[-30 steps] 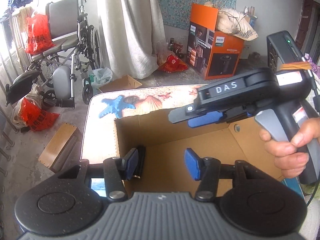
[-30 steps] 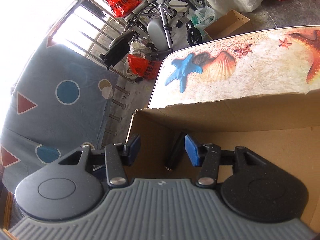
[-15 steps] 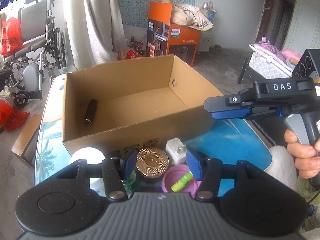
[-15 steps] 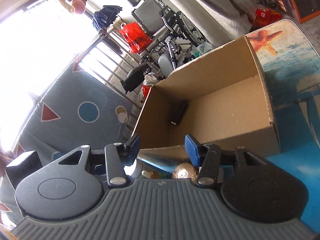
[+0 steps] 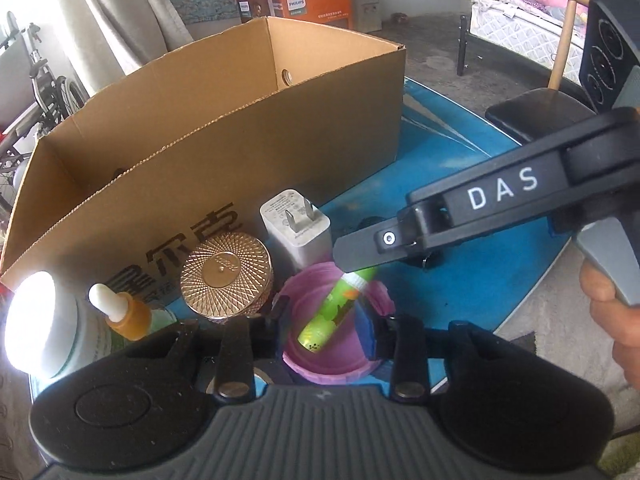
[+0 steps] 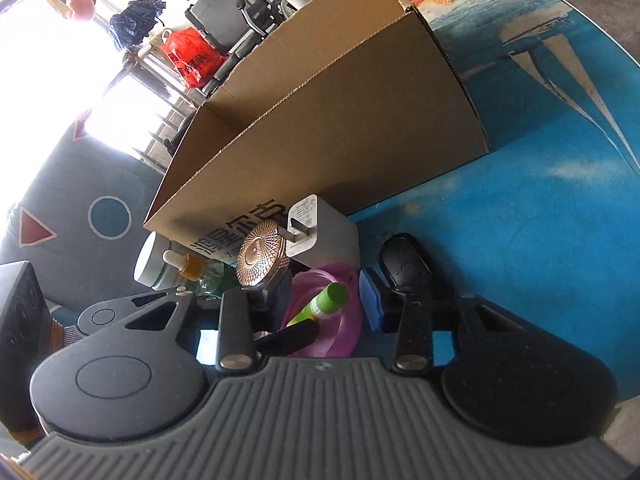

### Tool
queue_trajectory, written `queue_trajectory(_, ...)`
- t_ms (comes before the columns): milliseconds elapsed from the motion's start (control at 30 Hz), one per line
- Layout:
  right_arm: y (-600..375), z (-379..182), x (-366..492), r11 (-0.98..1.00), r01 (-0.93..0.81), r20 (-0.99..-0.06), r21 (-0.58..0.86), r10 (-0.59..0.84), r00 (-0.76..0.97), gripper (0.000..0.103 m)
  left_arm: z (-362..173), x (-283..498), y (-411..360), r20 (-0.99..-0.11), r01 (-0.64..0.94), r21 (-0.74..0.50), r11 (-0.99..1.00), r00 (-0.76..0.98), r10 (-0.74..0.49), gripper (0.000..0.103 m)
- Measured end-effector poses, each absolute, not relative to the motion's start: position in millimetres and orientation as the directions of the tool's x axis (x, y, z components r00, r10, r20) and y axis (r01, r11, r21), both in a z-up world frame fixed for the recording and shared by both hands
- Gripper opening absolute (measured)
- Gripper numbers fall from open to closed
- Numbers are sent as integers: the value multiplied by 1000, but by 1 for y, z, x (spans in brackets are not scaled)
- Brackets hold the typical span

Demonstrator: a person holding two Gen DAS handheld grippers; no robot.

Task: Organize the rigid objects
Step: 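Grasp the green-and-white tube in the pink lid with the right tool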

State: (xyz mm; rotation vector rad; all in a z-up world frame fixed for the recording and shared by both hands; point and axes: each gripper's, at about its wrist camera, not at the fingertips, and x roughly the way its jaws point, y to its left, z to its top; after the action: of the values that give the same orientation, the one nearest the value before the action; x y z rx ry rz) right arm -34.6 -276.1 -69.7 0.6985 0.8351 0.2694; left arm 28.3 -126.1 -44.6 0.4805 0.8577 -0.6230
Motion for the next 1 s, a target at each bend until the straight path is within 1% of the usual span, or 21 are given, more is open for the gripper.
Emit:
queue_trajectory(33, -275, -72, -32, 747, 45, -589, 663, 484, 648, 26, -46, 28, -128, -811, 678, 149, 719, 500, -303, 31)
queue_trajectory(100, -273, -76, -30, 744, 46, -592, 667, 491, 639, 23, -50, 27, -135, -810, 683, 171, 710, 508, -292, 26)
queue_trajectory(133, -272, -77, -30, 743, 44, -590, 668, 493, 639, 20, -51, 27, -136, -809, 685, 177, 707, 510, -292, 22)
queue_trajectory(267, -269, -74, -31, 749, 28, -581, 662, 489, 650, 17, -51, 22, -138, -797, 691, 179, 700, 519, -308, 18)
queue_trajectory(367, -266, -68, -33, 762, 13, -578, 647, 479, 661, 13, -46, 15, -138, -784, 693, 190, 695, 533, -318, 16)
queue_trajectory(800, -262, -34, -55, 750, -46, -516, 660, 497, 698, 12, -7, -15, -122, -705, 684, 196, 702, 596, -384, 16)
queue_trajectory(867, -266, -34, -57, 731, -32, -508, 682, 504, 699, 15, -8, -15, -123, -703, 682, 198, 704, 599, -383, 16)
queue_trajectory(1000, -282, -54, -56, 626, 59, -493, 778, 550, 674, 15, -11, -16, -118, -719, 682, 184, 708, 585, -376, 16)
